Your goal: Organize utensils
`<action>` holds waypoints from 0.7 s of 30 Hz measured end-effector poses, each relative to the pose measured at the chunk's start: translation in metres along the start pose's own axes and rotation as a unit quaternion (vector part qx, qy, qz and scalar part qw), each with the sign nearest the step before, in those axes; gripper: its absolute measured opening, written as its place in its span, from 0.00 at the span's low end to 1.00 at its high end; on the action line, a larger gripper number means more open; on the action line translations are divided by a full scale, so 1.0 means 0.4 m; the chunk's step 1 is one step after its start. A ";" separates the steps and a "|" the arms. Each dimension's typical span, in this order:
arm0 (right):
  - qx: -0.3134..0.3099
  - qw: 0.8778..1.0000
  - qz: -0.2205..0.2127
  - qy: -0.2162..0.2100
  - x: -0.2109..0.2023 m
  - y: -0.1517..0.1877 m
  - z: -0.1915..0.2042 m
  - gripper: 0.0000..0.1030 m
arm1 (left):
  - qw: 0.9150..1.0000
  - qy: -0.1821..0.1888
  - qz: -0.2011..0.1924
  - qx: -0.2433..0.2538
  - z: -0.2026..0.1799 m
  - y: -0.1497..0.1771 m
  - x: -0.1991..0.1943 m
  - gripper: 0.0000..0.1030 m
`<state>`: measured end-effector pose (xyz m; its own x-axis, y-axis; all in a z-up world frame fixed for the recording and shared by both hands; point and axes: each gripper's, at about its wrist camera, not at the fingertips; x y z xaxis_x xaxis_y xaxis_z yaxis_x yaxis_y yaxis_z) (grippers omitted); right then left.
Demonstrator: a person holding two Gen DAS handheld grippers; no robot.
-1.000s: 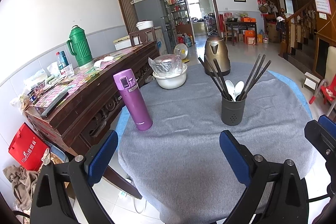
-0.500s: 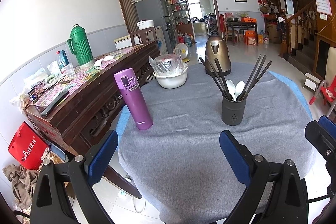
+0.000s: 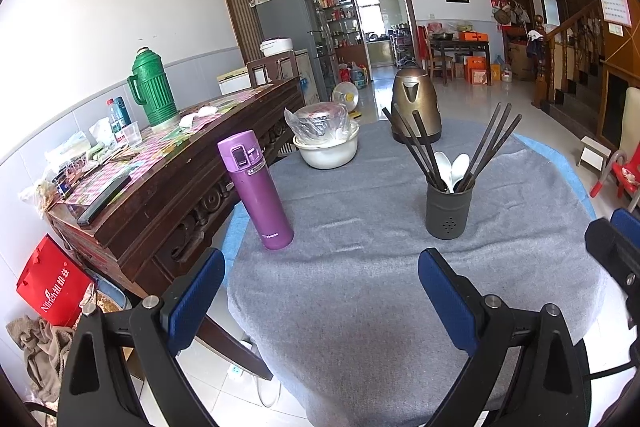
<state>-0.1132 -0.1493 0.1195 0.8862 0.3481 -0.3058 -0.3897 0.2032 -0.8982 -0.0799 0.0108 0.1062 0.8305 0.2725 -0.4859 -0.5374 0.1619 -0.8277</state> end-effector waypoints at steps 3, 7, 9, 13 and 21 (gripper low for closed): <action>-0.002 1.000 -0.002 0.006 0.004 -0.016 -0.009 0.65 | 1.000 0.000 0.001 -0.006 0.007 -0.011 0.011 0.94; -0.012 1.000 -0.001 0.014 0.014 -0.041 -0.015 0.65 | 1.000 0.001 0.009 -0.015 0.013 -0.027 0.035 0.94; -0.017 1.000 0.003 0.016 0.028 -0.053 -0.016 0.66 | 1.000 0.001 0.014 -0.018 0.013 -0.033 0.047 0.94; -0.023 0.999 0.016 0.017 0.059 -0.064 -0.018 0.66 | 0.999 0.004 0.024 -0.025 0.020 -0.048 0.074 0.94; -0.026 0.999 0.032 0.025 0.098 -0.084 -0.031 0.66 | 0.999 0.002 0.038 -0.029 0.029 -0.066 0.113 0.94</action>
<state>-0.0620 -0.1537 0.1339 0.8719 0.3129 -0.3767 -0.4332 0.1341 -0.8912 -0.0300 0.0299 0.1095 0.7886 0.2774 -0.5487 -0.5892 0.0857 -0.8035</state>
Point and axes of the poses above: each gripper's, at about its wrist camera, not at the fingertips, and x roughly the way its jaws point, z to its left, y to its underside, and after that the axes turned 7 degrees about -y, right-handed
